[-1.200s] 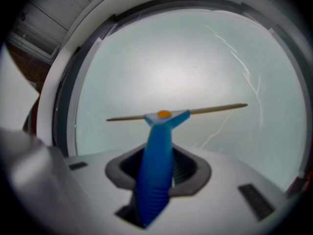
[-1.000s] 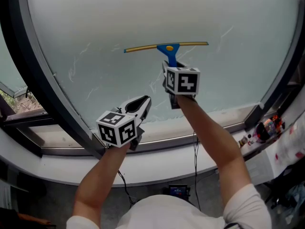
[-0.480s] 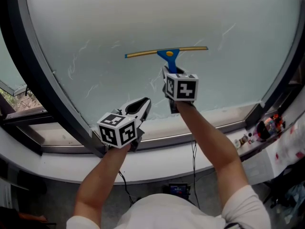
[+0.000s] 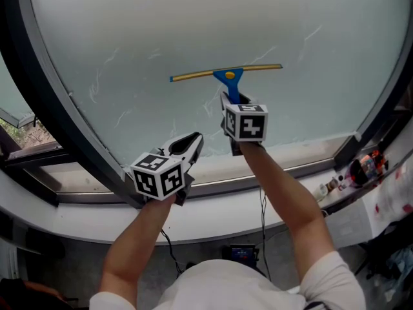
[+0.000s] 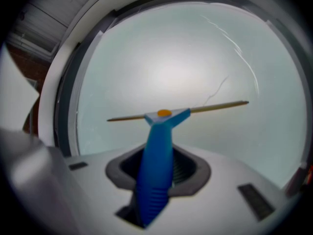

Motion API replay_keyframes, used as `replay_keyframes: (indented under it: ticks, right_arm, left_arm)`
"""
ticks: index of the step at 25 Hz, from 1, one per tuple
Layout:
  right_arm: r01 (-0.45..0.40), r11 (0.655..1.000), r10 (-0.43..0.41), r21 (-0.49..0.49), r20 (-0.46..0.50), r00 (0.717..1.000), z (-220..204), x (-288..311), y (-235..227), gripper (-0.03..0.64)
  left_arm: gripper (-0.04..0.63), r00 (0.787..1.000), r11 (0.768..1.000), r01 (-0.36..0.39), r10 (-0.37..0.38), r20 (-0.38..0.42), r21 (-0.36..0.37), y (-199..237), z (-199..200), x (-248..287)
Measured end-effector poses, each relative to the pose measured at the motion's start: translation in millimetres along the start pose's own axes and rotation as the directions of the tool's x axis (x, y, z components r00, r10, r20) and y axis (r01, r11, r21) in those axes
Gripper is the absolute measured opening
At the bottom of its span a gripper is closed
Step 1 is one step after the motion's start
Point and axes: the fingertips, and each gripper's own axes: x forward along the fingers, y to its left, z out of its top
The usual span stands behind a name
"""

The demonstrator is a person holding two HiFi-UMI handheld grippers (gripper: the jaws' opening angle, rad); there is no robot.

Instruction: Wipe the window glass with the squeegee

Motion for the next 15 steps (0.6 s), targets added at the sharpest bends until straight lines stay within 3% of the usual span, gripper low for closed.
replay_keyframes:
  ticks: [15]
  right_arm:
    - [-0.028, 1.000, 0.028, 0.013, -0.013, 1.000, -39, 6, 2, 0.133]
  left_arm:
    - [0.052, 0.999, 0.999, -0.012, 0.011, -0.051, -0.030, 6, -29, 4]
